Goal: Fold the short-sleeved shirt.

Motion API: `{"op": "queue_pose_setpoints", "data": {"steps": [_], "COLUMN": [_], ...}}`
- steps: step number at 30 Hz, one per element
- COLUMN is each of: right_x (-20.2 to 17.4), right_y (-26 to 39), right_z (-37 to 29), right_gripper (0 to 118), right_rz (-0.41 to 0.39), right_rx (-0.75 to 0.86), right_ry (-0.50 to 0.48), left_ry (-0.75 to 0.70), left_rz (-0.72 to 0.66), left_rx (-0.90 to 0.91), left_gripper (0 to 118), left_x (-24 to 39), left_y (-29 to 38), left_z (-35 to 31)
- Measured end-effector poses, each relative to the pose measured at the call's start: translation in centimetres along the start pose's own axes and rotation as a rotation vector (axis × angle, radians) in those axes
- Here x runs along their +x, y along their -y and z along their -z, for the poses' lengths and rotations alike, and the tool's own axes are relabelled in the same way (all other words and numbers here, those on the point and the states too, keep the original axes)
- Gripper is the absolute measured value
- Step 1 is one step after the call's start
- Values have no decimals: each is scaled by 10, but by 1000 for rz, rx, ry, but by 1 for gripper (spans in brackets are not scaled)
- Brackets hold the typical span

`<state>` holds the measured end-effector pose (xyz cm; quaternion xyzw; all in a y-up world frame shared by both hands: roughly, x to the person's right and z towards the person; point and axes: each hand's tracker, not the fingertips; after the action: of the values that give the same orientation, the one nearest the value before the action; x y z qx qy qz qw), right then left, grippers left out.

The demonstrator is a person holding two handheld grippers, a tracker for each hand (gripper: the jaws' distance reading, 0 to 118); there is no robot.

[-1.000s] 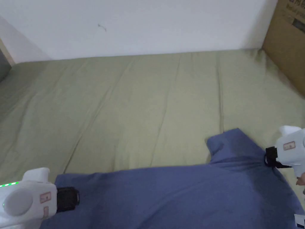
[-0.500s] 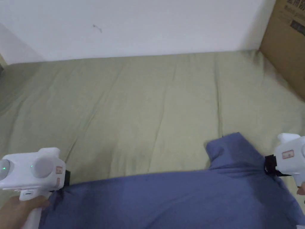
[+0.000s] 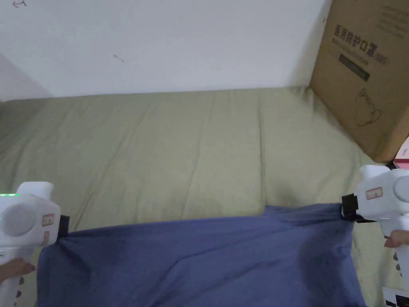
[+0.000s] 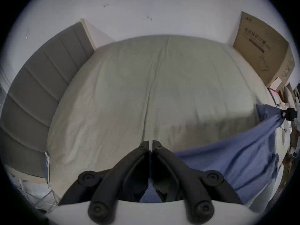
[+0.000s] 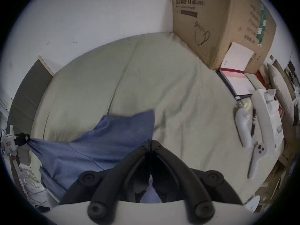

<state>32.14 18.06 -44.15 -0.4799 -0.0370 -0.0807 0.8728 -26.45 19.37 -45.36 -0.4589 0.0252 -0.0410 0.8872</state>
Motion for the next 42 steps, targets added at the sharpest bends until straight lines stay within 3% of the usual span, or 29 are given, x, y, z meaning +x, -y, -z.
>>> {"op": "queue_pose_setpoints", "data": {"steps": [7, 12, 17, 18, 19, 20, 21, 22, 23, 25, 27, 28, 29, 30, 31, 33, 35, 39, 40, 42], "right_x": [14, 20, 22, 21, 18, 16, 13, 9, 5, -6, -20, -25, -35, -48, -61, -89, -117, -155, -163, -175], "right_y": [110, 200, 246, 248, 249, 247, 245, 242, 239, 228, 217, 211, 206, 202, 200, 198, 201, 201, 201, 200], "right_z": [-65, -77, -73, -72, -70, -69, -70, -72, -75, -87, -96, -100, -103, -106, -107, -101, -95, -75, -70, -65], "right_gripper": [1, 1, 1, 1, 1, 10, 28, 65, 83, 83, 83, 78, 65, 39, 6, 3, 0, 0, 0, 0], "right_rz": [-18, 22, 16, 13, 13, 11, 7, 4, -9, -62, -77, -75, -81, -97, -121, -147, -195, -168, -185, -207], "right_rx": [-26, -97, -175, -169, -166, -167, -160, -148, -129, -53, 5, 21, 45, 77, 109, 158, 199, 167, 164, 146], "right_ry": [-5, 6, -2, -1, 4, 9, 27, 43, 77, 114, 94, 64, 37, 21, 18, 68, 36, -81, -78, -95], "left_ry": [4, -12, -58, -50, -49, -63, -84, -90, -89, -79, -55, -19, 8, 31, 36, 30, 33, 73, 73, 79], "left_rz": [35, 25, 22, 9, -14, -20, -17, -14, -6, -18, -50, -76, -90, -99, -89, -74, -67, -125, -130, -203], "left_rx": [-21, -130, -155, -152, -145, -148, -152, -134, -113, -77, -68, -64, -61, -50, -41, -9, -17, -23, -14, 5], "left_gripper": [1, 1, 1, 3, 14, 33, 55, 82, 91, 90, 89, 80, 62, 34, 3, 3, 2, 2, 11, 60], "left_x": [-7, -8, -16, -16, -16, -16, -16, -15, -16, -17, -17, -16, -15, -12, -9, 1, 7, -5, -13, -31], "left_y": [82, 152, 190, 194, 196, 194, 193, 192, 190, 182, 174, 170, 167, 165, 164, 167, 172, 181, 185, 190], "left_z": [-43, -37, -25, -26, -25, -25, -26, -31, -35, -46, -60, -63, -66, -72, -74, -75, -73, -73, -74, -76]}}
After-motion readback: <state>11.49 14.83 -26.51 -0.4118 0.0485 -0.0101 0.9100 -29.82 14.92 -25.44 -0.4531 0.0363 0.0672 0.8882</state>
